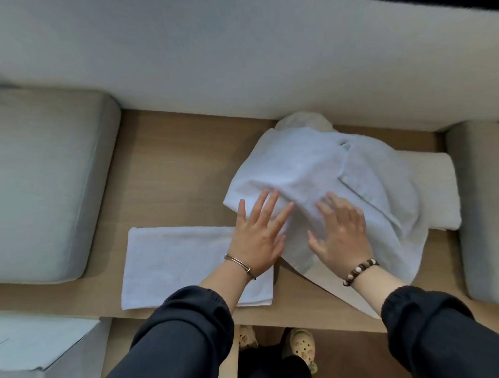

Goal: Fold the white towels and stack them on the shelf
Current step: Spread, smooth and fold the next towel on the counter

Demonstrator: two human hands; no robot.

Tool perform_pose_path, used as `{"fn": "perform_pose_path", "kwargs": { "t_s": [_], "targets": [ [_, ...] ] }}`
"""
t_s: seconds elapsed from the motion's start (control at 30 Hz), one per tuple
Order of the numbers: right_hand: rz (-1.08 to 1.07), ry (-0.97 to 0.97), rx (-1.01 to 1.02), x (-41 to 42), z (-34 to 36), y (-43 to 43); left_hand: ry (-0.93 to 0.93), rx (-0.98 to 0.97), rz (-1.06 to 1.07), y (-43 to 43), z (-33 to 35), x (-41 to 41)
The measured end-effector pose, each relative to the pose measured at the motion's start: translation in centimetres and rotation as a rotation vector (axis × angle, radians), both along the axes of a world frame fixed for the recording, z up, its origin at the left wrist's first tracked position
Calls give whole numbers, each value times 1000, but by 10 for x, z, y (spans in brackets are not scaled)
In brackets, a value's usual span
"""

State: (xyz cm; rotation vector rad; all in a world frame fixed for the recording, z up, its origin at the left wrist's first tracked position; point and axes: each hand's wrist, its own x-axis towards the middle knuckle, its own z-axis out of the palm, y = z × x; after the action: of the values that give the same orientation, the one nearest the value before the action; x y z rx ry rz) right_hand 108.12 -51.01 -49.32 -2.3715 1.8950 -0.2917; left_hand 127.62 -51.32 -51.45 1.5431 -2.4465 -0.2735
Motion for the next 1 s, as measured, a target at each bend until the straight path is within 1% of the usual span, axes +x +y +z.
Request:
{"fn": "perform_pose_path", "kwargs": {
  "t_s": [0.03,0.1,0.17,0.2,0.23,0.3,0.33,0.4,0.53,0.6,0.67,0.8,0.9,0.97,1.0],
  "targets": [
    [-65,30,55,-10,4,-9,-42,59,27,-9,4,-10],
    [-197,132,235,-30,5,-26,-83,191,63,-24,3,-28],
    [-274,234,413,-49,-1,-37,-122,324,51,-35,-6,-39],
    [-290,254,479,-59,-6,-40,-135,365,41,-39,-9,-43],
    [-303,237,537,-67,-9,-42,-143,391,31,-43,-12,-46],
    [-337,106,606,-78,-14,-47,-150,404,19,-49,-16,-49],
    [-349,37,606,-82,-15,-50,-157,393,12,-51,-17,-50],
    [-349,-28,565,-85,-17,-55,-181,348,-7,-55,-16,-53],
    [-347,-63,473,-85,-17,-56,-191,335,11,-61,-8,-61],
    [-316,-57,400,-83,-15,-50,-159,337,37,-61,-3,-66],
    [-317,-92,320,-82,-10,-46,-87,342,51,-61,2,-70],
    [-355,-322,189,-82,7,-46,71,312,33,-58,12,-73],
    [-292,-482,238,-79,22,-48,208,337,-9,-53,25,-84],
    [-277,-587,287,-75,34,-48,323,378,33,-52,34,-90],
    [-276,-636,291,-74,42,-48,350,385,55,-52,38,-92]
  ]
}}
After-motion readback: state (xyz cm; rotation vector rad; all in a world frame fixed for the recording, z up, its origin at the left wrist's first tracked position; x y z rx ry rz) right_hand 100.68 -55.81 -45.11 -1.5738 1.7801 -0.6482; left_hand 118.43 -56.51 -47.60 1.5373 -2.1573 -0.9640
